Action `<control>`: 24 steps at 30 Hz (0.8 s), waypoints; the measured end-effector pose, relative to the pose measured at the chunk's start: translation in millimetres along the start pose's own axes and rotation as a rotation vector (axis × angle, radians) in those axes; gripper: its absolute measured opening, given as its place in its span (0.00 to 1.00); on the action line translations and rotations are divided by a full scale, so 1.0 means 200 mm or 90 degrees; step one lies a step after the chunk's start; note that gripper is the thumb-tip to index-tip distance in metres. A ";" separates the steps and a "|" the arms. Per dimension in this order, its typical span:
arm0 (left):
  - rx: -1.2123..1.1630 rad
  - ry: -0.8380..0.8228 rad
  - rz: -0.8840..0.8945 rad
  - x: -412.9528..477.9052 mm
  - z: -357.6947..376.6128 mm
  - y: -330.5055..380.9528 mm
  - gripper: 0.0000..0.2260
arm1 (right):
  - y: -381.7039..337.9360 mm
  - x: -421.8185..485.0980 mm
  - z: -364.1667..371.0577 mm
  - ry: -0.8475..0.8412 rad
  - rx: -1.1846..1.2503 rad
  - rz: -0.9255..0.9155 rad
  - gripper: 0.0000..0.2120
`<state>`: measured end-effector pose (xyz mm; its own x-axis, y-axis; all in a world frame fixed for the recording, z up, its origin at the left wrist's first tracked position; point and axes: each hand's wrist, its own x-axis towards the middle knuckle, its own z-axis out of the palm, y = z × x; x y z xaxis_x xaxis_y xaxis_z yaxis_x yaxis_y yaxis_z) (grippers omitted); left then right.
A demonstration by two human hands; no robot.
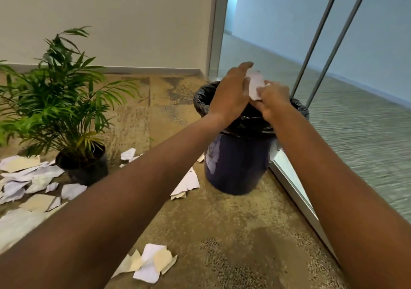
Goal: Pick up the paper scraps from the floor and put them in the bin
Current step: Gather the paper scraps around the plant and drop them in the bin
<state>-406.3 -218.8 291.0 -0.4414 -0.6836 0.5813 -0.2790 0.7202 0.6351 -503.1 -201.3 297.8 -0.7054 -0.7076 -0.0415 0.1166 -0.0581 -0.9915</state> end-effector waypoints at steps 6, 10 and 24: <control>0.121 -0.055 -0.028 -0.34 -0.03 -0.32 0.23 | 0.11 0.02 -0.07 0.014 -0.575 -0.172 0.23; 0.303 -0.263 -0.071 -0.65 -0.10 -0.59 0.25 | 0.21 -0.18 0.02 0.028 -0.592 -0.443 0.19; 0.445 -0.850 -0.290 -1.37 -0.60 -0.91 0.46 | 1.26 -0.80 0.27 -0.737 -0.897 -0.073 0.41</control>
<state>-131.9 -176.8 77.6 -0.5129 -0.5279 -0.6769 -0.7495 0.6599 0.0533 -322.8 -141.0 61.0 0.1878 -0.8544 -0.4845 -0.9323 0.0001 -0.3616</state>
